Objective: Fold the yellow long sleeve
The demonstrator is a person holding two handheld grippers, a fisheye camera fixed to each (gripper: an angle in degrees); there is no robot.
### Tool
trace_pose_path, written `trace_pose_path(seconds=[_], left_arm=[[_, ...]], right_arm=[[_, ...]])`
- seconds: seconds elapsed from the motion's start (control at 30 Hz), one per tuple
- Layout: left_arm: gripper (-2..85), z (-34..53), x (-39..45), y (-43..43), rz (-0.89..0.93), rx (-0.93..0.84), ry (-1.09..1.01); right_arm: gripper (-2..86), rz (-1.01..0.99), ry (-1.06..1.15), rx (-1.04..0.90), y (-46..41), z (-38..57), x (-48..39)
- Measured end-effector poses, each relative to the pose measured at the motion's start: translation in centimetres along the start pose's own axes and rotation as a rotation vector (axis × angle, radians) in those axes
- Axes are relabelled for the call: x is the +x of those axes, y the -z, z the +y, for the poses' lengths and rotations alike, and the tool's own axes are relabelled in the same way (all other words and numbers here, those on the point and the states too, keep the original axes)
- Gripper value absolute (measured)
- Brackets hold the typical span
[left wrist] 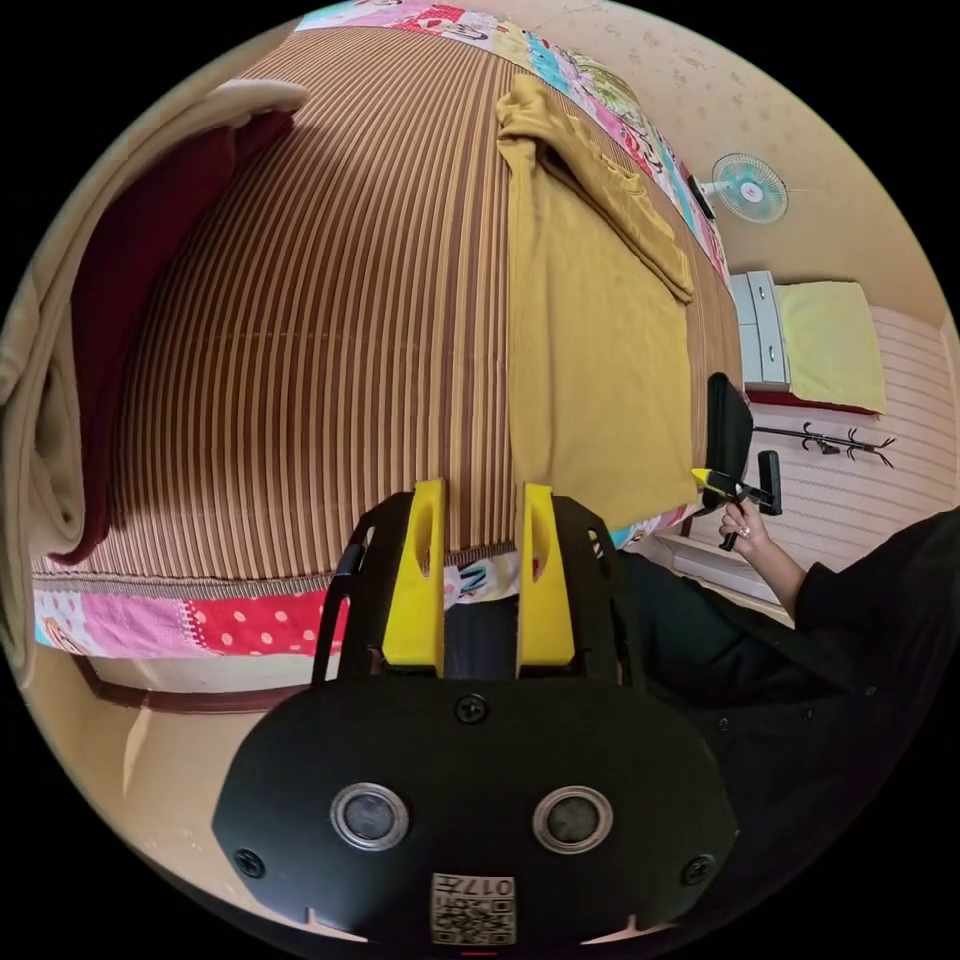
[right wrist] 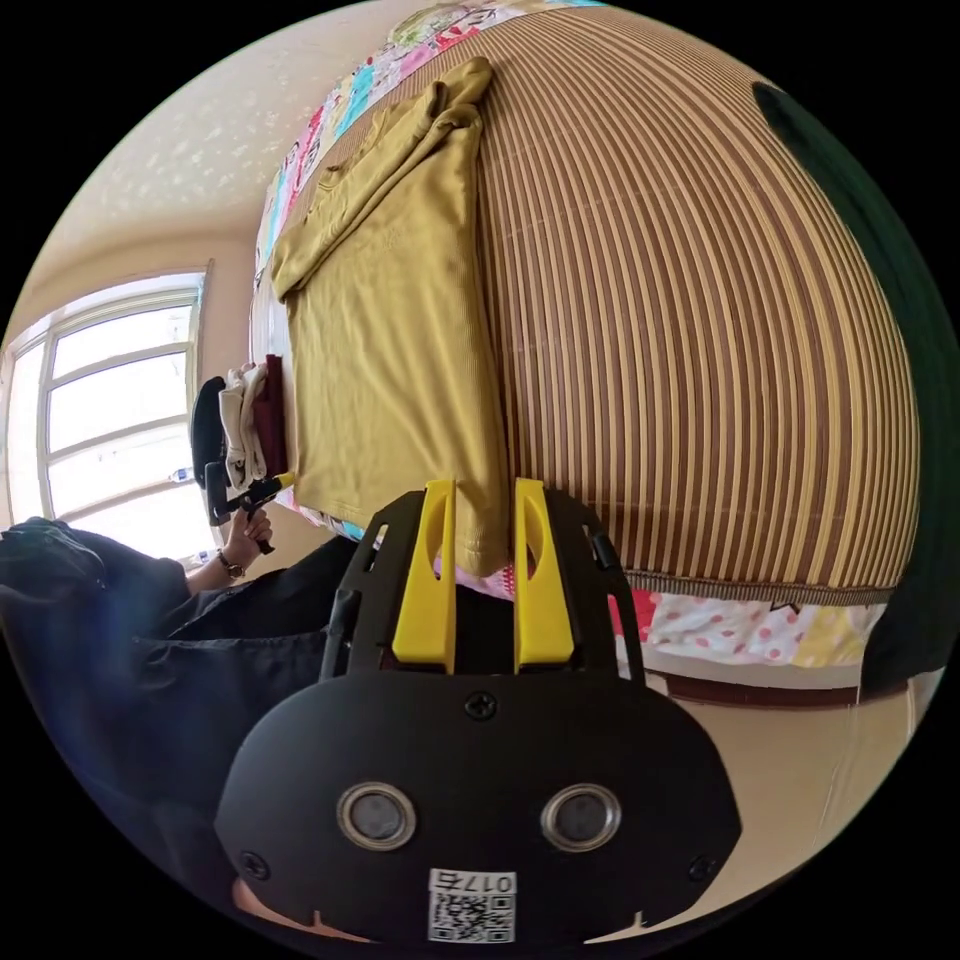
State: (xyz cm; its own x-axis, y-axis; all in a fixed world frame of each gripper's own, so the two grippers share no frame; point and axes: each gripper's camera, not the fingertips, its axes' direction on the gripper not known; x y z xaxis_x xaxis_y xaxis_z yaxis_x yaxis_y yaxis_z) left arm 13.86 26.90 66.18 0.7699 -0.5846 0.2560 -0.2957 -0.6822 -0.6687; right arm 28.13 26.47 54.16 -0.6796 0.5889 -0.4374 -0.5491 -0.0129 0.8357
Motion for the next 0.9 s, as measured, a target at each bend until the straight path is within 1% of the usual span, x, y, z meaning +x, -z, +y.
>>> trace_pose_path(seconds=[0.07, 0.13, 0.23, 0.3, 0.37, 0.43, 0.53, 0.57, 0.63, 0.67, 0.83, 0.9], left_arm=[[10.8, 0.3, -0.2, 0.3, -0.004, -0.016, -0.001], [10.9, 0.2, -0.5, 0.9, -0.001, -0.009, 0.007], [11.6, -0.1, -0.9, 2.0, 0.029, -0.008, 0.011], [11.3, 0.0, -0.9, 2.9, 0.085, -0.008, -0.017], [11.2, 0.1, -0.6, 3.5, 0.08, 0.002, -0.033], [11.1, -0.2, -0.5, 3.4, 0.07, -0.018, -0.043], [10.3, -1.0, -0.8, 2.3, 0.135, -0.097, -0.057], [9.2, -1.2, -0.7, 2.1, 0.108, -0.128, -0.069], [7.0, -1.4, -0.8, 2.6, 0.089, -0.13, -0.085], [5.1, -1.5, -1.1, 3.1, 0.124, -0.134, -0.091], [4.3, -0.1, -3.0, 5.9, 0.277, -0.17, -0.051], [4.1, 2.0, -3.5, 7.1, 0.387, -0.204, -0.024]], right_arm=[[9.0, -0.063, -0.027, 0.0, 0.7, 0.8, 1.5], [8.7, -0.083, -0.023, -0.031, 0.8, 1.3, 2.3], [8.1, -0.087, -0.037, -0.037, 1.5, 2.0, 3.1], [7.4, -0.1, -0.045, -0.024, 2.2, 2.2, 3.5], [5.9, -0.078, -0.061, -0.025, 2.7, 2.4, 4.2], [5.0, -0.084, -0.061, -0.029, 2.9, 2.6, 4.9], [3.8, -0.107, -0.07, -0.029, 3.2, 3.0, 6.1], [3.5, -0.109, -0.065, -0.027, 3.4, 3.2, 6.5], [3.2, -0.115, -0.049, -0.03, 3.7, 3.5, 6.9], [3.1, -0.122, -0.037, -0.034, 4.0, 3.8, 7.2], [2.9, -0.192, -0.027, -0.04, 6.1, 6.0, 8.8], [2.9, -0.207, -0.045, -0.056, 6.8, 7.8, 9.4]])
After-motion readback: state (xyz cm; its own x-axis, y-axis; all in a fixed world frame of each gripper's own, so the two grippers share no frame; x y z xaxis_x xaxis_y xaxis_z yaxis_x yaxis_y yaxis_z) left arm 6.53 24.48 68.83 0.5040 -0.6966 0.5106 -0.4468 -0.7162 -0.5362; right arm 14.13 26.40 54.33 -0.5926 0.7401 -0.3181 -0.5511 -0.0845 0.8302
